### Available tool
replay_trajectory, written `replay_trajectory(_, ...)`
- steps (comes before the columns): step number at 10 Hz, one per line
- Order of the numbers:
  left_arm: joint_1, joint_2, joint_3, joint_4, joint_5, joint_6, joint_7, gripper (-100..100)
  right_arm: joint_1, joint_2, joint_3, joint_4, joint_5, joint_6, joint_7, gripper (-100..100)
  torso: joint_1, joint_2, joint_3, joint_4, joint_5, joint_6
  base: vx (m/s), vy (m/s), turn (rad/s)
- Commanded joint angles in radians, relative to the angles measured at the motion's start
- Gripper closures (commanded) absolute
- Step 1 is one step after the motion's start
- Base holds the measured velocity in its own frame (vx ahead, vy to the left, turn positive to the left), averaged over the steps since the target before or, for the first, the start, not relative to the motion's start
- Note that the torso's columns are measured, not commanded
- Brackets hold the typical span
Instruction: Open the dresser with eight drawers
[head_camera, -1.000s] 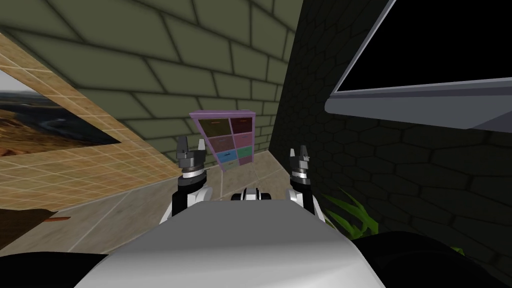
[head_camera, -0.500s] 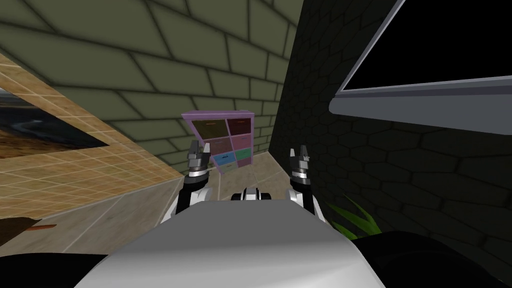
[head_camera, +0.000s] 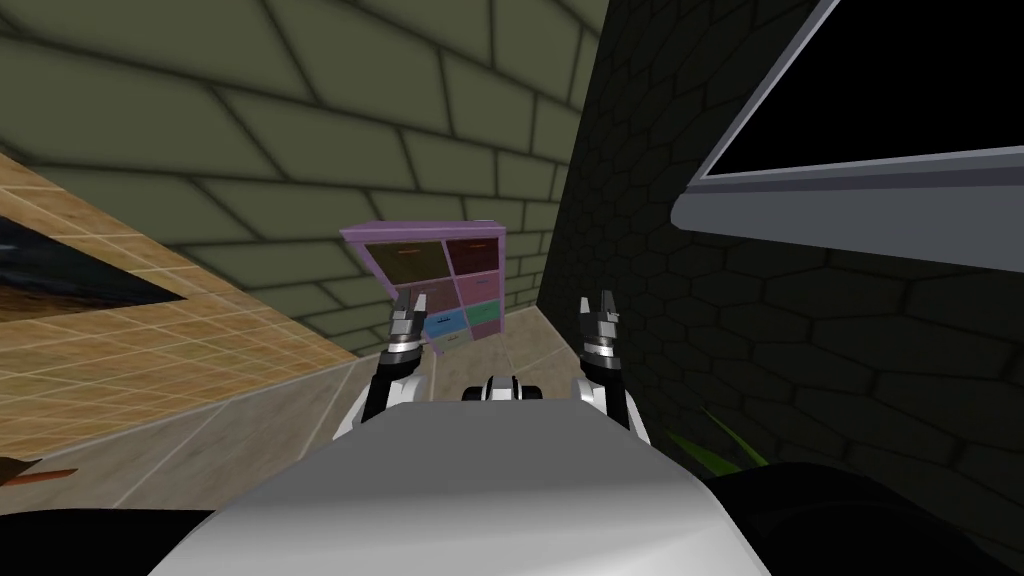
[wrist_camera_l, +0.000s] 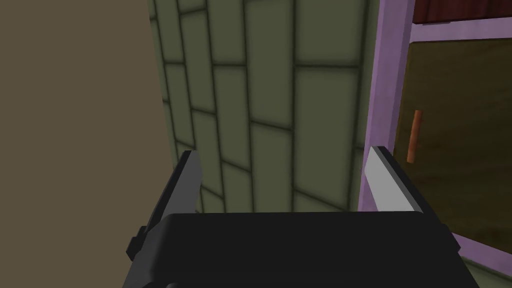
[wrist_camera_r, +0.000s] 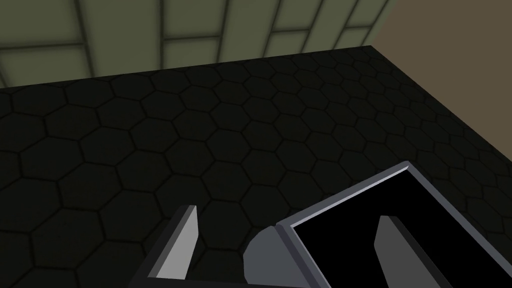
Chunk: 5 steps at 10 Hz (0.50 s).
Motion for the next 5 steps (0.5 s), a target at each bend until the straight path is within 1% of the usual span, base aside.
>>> replay_trajectory(1,-0.013,0.003,0.011,0.063,0.000,0.002,0.003,-100,0.000,0.000,0.000,0.000,0.000,0.000,0.000,0,0.001,-0.001,0.000,0.000,0.000,0.000,0.143,-0.038,0.000)
replay_trajectory(3,-0.024,0.004,0.016,0.109,-0.001,0.001,0.004,-100,0.000,0.000,0.000,0.000,0.000,0.000,0.000,0,0.001,-0.002,-0.001,-0.001,0.001,0.000,0.127,-0.034,0.001)
replay_trajectory(5,-0.034,0.006,0.021,0.154,-0.002,0.000,0.005,-100,0.000,0.000,0.000,0.000,0.000,0.000,0.000,0,0.000,0.000,0.000,0.000,0.000,0.000,0.102,-0.049,0.001)
